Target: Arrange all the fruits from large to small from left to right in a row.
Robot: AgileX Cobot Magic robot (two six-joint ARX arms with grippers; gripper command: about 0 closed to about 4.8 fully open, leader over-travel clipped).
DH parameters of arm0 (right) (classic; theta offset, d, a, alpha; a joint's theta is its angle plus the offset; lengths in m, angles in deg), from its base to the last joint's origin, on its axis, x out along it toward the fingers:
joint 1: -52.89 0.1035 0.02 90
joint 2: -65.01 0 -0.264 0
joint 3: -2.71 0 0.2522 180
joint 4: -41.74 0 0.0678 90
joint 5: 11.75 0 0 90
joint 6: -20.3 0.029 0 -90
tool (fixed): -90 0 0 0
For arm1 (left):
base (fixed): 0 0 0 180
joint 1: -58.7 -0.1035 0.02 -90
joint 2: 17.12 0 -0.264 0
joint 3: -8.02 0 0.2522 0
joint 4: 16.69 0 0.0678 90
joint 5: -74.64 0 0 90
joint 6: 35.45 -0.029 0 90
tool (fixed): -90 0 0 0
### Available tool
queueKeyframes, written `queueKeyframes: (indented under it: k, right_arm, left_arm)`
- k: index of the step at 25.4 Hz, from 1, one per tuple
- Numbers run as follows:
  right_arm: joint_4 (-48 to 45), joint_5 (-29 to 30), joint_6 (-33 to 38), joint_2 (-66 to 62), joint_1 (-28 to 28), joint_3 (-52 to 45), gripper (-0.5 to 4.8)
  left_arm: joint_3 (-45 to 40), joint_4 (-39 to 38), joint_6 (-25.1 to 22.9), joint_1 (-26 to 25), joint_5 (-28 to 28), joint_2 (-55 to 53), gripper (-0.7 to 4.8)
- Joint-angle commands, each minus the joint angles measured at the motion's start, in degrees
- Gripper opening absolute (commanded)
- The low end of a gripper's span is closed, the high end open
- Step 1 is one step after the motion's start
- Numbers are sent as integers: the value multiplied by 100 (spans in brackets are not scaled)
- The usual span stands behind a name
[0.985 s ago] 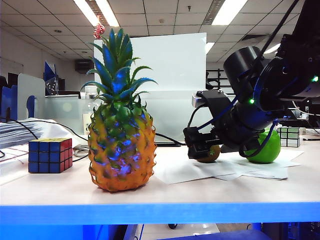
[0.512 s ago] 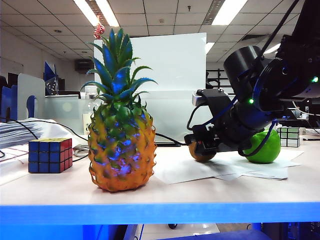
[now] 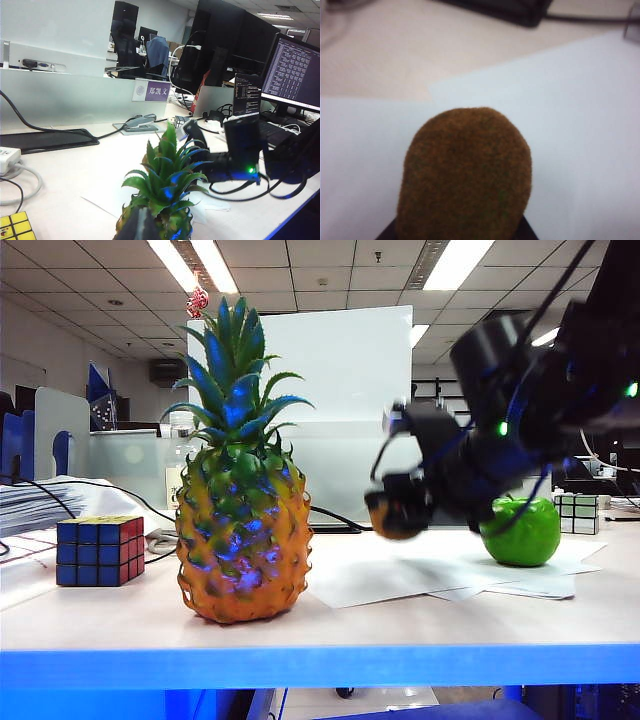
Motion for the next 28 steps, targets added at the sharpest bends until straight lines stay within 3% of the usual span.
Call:
queueKeyframes:
  k: [1, 6, 11, 15, 18, 21, 28]
  right_arm:
    - [238, 20, 15, 514, 9, 20, -6]
    - [1906, -828, -302, 2055, 9, -142, -6]
    - [2308, -1471, -256, 4074, 9, -1320, -6]
    - [2306, -2369, -258, 5145, -2, -2227, -6]
    - [2345, -2444, -114, 5125, -7, -2640, -6]
    - [2337, -2754, 682, 4905, -9, -2948, -6]
    - [2308, -2490, 780, 4172, -7, -3097, -6]
  left_arm:
    - [26, 61, -22, -9, -17, 9, -5]
    - [26, 63, -22, -9, -17, 9, -5]
    - [26, 70, -17, -7, -15, 9, -5]
    - [26, 72, 0, -9, -11, 9, -5]
    - [26, 74, 4, -9, -9, 9, -5]
    - [28, 74, 50, -9, 2, 9, -5]
    - [26, 72, 66, -9, -7, 9, -5]
